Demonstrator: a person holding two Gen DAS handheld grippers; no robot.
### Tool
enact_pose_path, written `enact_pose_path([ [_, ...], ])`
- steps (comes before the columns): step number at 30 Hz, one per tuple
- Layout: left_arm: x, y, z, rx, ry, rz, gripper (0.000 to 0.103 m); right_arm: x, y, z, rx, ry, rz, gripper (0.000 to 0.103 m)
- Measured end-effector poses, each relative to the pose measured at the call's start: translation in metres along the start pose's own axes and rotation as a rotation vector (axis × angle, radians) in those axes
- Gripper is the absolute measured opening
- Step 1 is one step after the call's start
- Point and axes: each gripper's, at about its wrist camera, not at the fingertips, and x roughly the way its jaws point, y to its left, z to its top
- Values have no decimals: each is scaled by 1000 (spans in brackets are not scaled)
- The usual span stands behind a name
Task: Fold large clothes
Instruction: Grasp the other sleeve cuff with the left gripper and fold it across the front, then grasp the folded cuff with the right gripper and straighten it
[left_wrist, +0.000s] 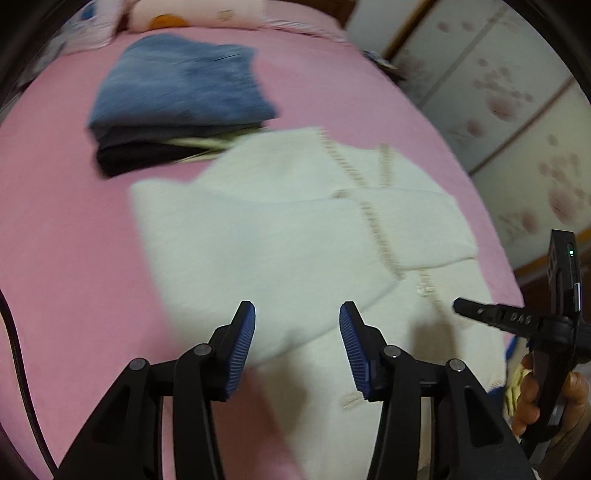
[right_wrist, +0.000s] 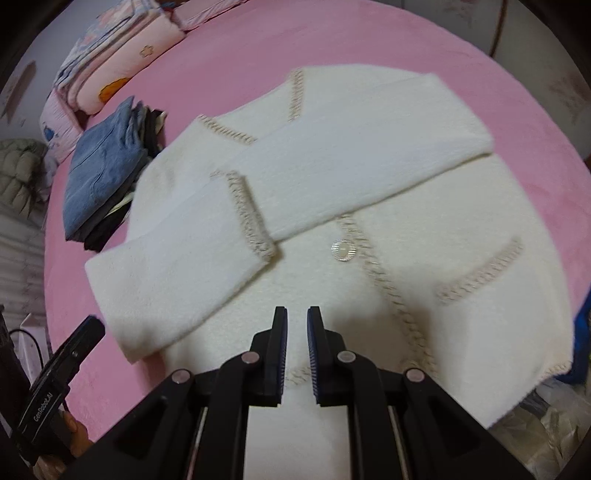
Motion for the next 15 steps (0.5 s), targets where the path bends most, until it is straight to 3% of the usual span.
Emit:
enact_pose_path([
  [2, 1, 23, -6, -50, 14, 54, 47, 17, 9, 8, -33, 15, 39, 11],
  [4, 0, 43, -18, -99, 30, 115, 47, 33, 12, 16, -54, 31, 81, 20],
  [6, 7, 60, -23, -150, 44, 150, 47, 57, 16, 29, -66, 59, 128, 46],
  [12, 25, 75, -23, -217, 44, 176, 47, 111, 8, 57, -10, 125, 95, 47],
  [15, 29, 77, -18, -219, 35, 181, 47, 119, 4, 60, 21, 139, 157, 46],
])
